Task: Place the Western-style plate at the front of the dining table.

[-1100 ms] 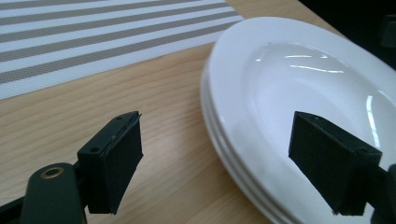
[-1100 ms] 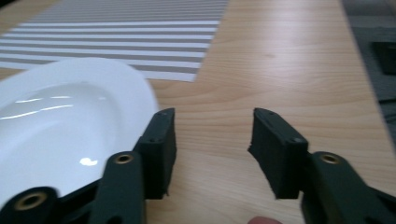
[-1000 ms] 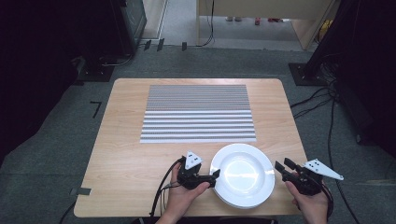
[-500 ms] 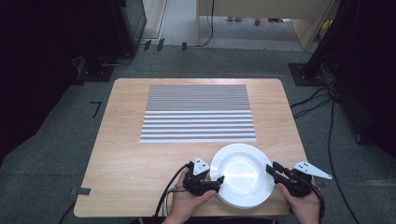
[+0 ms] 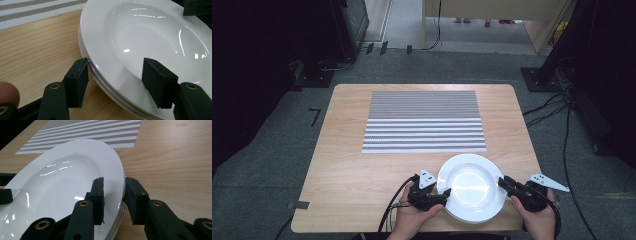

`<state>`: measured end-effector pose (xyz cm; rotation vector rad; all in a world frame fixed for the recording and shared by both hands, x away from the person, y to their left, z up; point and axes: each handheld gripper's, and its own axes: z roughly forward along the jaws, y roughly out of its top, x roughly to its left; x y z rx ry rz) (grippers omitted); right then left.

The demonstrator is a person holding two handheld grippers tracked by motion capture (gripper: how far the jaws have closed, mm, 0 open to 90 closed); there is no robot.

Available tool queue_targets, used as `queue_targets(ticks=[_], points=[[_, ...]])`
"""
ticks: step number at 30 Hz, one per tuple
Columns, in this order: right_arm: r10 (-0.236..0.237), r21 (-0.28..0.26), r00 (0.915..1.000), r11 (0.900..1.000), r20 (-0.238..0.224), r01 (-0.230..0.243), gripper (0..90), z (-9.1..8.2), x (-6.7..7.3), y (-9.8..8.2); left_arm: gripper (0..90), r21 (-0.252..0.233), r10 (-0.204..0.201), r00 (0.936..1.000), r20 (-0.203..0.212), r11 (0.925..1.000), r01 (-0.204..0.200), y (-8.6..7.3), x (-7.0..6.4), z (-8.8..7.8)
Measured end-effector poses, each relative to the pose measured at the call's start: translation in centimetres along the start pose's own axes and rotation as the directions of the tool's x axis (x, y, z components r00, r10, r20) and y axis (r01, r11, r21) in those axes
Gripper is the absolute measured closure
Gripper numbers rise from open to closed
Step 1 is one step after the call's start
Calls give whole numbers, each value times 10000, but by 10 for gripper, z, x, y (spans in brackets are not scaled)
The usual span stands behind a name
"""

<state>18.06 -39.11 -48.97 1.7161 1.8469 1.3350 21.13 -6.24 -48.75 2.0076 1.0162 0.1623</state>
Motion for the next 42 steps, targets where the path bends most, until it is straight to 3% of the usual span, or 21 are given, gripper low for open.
queue_targets(ticks=[2, 3, 5, 9, 11, 15, 42], points=[[204, -91, 9997, 9997, -97, -205, 716, -1, 0, 0, 389, 4, 7, 10000, 1, 10000, -7, 0, 0, 0], [622, -146, 9978, 9979, -231, -625, 737, -3, -4, 1, 391, -1, 17, 10000, 20, 10000, -17, 0, 0, -1], [917, -144, 9951, 9956, -376, -923, 741, -3, -6, 1, 394, -7, -2, 10000, 20, 10000, 2, 0, 0, -1], [1003, -30, 9943, 9949, -368, -1005, 757, -1, -7, 0, 396, 29, -70, 9999, 83, 10000, 69, 0, 0, -1], [1244, -98, 9914, 9921, -406, -1249, 768, -1, -8, 0, 396, 76, -238, 9994, 255, 9997, 236, 1, 2, -2], [1557, -109, 9864, 9876, -518, -1564, 785, -1, -10, 0, 398, 68, -276, 9994, 215, 9996, 275, 1, 2, -2], [1538, -716, 9851, 9846, -769, -1593, 800, 2, -7, 2, 430, -25, -403, 9990, 172, 9992, 403, 1, 3, -2]])
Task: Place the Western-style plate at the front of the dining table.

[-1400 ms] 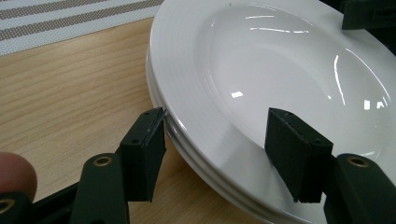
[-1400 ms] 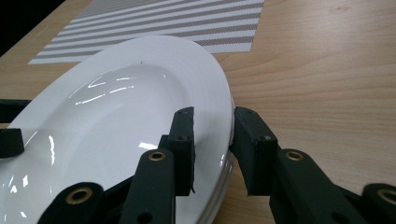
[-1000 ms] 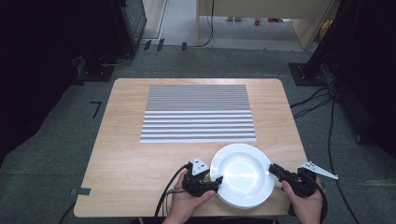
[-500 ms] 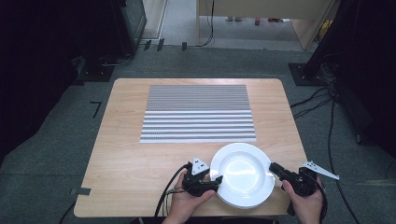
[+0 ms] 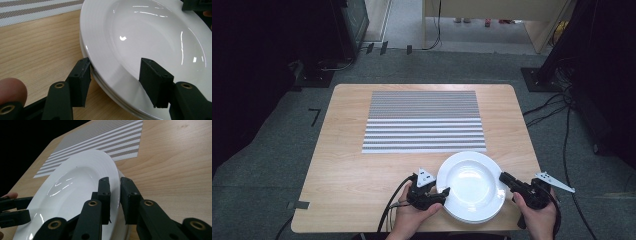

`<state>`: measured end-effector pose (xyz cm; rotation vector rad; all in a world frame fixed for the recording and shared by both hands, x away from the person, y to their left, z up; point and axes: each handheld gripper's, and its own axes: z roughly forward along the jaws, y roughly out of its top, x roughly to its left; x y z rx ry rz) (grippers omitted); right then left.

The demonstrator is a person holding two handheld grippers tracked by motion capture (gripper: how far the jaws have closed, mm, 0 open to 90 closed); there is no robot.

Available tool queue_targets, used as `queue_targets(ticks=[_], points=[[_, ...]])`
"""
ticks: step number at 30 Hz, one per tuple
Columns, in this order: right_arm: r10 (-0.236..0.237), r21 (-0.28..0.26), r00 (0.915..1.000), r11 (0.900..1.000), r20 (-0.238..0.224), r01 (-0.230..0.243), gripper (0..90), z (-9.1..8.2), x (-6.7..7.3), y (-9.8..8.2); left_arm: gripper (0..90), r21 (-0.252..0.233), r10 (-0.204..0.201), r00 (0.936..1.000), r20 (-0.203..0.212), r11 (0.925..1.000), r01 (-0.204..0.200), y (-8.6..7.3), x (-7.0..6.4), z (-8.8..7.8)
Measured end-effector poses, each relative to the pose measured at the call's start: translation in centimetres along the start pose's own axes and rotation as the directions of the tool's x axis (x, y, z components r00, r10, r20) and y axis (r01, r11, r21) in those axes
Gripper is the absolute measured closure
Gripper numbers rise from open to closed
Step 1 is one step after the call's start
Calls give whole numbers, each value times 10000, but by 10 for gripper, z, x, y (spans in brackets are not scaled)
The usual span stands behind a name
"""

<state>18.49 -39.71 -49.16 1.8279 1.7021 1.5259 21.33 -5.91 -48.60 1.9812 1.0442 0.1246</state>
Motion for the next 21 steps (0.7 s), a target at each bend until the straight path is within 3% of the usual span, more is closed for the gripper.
queue_targets(ticks=[9, 21], points=[[112, -136, 9994, 9998, -331, -116, 811, 6, -5, 1, 470, -109, -41, 9999, -103, 9999, 39, 0, 0, 0], [-5, -81, 9999, 10000, -125, 4, 807, 13, -4, 0, 527, -355, -255, 9992, -294, 9991, 244, 2, 0, -3]])
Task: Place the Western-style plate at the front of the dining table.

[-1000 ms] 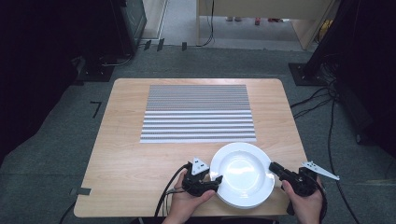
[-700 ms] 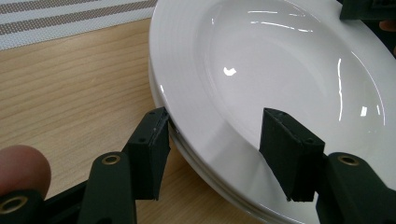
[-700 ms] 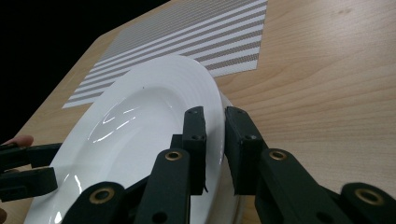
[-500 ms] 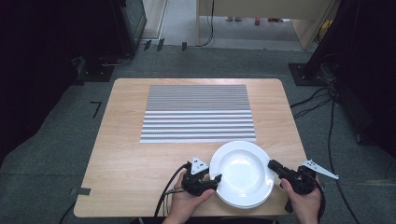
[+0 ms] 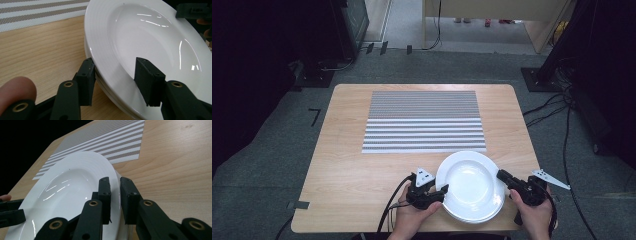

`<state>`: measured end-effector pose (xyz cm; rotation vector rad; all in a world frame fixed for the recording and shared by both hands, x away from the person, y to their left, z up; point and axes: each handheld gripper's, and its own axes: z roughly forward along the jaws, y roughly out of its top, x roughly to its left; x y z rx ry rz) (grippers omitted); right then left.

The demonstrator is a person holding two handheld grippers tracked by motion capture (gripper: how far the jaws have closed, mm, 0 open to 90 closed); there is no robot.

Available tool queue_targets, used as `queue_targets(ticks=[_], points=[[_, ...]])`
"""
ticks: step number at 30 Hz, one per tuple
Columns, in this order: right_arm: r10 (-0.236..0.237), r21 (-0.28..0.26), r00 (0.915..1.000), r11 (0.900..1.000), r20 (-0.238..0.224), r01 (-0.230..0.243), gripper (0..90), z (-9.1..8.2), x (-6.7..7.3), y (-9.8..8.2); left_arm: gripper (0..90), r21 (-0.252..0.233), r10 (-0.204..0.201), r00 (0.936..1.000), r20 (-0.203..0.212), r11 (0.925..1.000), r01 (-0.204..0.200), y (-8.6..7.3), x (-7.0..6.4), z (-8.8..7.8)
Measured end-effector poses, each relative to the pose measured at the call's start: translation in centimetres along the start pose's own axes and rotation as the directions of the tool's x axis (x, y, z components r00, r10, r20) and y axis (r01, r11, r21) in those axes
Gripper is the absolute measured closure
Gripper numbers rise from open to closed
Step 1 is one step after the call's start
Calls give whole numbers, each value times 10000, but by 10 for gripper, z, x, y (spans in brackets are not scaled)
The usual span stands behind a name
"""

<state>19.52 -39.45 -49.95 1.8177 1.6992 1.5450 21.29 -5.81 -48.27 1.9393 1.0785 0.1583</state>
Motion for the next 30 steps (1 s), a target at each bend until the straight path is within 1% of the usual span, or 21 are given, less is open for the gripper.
queue_targets(ticks=[1, 6, 8, 13, 17, 24, 28, 30], points=[[33, 53, 10000, 10000, -11, -33, 806, 0, 0, 0, 545, -54, -96, 10000, 10, 9999, 96, 0, 0, -1], [110, 77, 9999, 9999, -54, -109, 807, 1, -1, -1, 553, -84, -113, 9999, -117, 9999, 112, 0, -2, -1], [122, 94, 9999, 9999, -73, -121, 807, 1, -1, -1, 556, -121, -56, 9999, -164, 9999, 54, 1, -3, -2], [175, 130, 9997, 9998, -150, -173, 807, 1, -2, -1, 568, -174, -75, 9998, -170, 9998, 72, 2, -2, -4], [255, 187, 9993, 9995, -265, -250, 806, 2, -2, -2, 581, -319, -47, 9997, -258, 9995, 39, 3, -2, -7], [234, 280, 9990, 9994, -369, -223, 803, 4, -1, -3, 605, -509, -127, 9997, -197, 9986, 117, 5, 1, -12], [253, 321, 9989, 9992, -403, -240, 803, 5, 0, -4, 603, -482, -144, 9997, -181, 9987, 135, 5, 3, -12], [163, 373, 9989, 9992, -429, -147, 804, 6, 0, -4, 603, -468, -158, 9997, -201, 9988, 149, 6, 4, -13]])
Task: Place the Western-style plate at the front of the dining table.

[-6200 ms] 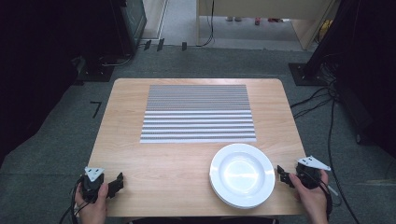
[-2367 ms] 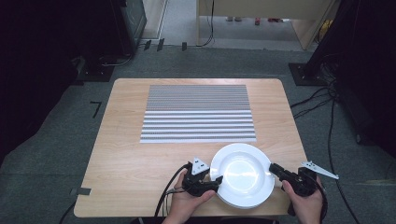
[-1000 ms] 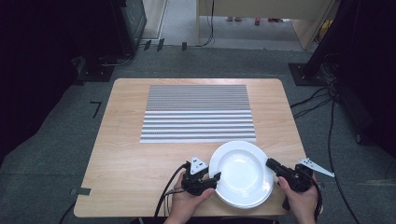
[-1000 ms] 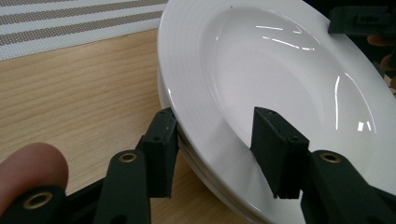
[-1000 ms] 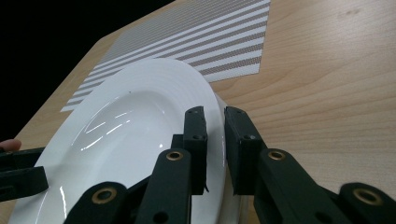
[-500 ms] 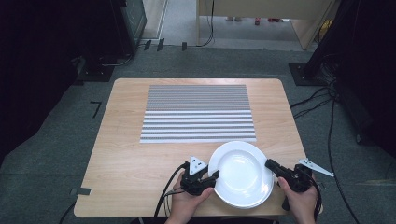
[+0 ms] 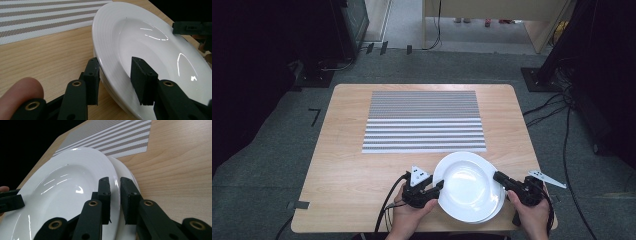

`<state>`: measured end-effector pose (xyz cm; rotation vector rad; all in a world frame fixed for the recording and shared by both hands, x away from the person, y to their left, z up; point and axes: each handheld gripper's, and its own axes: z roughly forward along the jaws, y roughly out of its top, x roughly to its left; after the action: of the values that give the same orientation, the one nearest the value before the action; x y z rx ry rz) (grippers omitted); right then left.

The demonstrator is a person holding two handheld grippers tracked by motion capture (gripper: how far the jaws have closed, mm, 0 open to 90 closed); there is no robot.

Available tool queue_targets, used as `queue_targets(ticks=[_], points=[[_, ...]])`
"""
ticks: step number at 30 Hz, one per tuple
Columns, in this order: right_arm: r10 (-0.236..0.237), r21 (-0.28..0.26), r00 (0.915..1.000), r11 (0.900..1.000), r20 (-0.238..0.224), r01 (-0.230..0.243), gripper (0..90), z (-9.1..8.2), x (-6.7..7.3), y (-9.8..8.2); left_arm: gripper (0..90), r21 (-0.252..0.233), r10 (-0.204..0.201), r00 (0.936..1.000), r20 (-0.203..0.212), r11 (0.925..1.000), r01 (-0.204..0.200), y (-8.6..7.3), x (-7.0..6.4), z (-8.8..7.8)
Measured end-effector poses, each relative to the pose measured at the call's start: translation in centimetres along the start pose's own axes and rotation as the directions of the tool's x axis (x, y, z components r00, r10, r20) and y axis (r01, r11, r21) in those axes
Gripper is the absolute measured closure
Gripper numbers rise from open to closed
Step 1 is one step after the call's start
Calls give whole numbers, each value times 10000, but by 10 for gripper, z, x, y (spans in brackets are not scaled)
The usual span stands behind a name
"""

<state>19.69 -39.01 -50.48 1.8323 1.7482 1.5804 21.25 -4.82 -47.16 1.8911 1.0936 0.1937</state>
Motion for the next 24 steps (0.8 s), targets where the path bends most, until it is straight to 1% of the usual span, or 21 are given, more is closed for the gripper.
queue_targets(ticks=[4, 13, 15, 20, 22, 24], points=[[20, 31, 10000, 10000, -13, -19, 805, 0, 1, 0, 604, -35, -22, 10000, 31, 10000, 22, 0, 1, -1], [427, 167, 9985, 9990, -331, -421, 808, 1, -1, -1, 613, -95, -2, 9998, 180, 10000, 3, 0, 4, -6], [415, 179, 9985, 9990, -351, -409, 807, 1, -1, -2, 613, -80, 30, 9998, 212, 10000, -28, 0, 5, -6], [360, 132, 9988, 9993, -333, -356, 804, 2, 0, -2, 616, -60, -188, 9987, 467, 9998, 191, -1, 9, -4], [385, 124, 9986, 9992, -349, -381, 800, 1, 0, -2, 618, -56, -409, 9966, 716, 9991, 414, -2, 13, -2], [383, 107, 9986, 9992, -358, -379, 789, 1, -1, -2, 630, -10, -701, 9922, 1027, 9975, 706, -3, 18, -1]])
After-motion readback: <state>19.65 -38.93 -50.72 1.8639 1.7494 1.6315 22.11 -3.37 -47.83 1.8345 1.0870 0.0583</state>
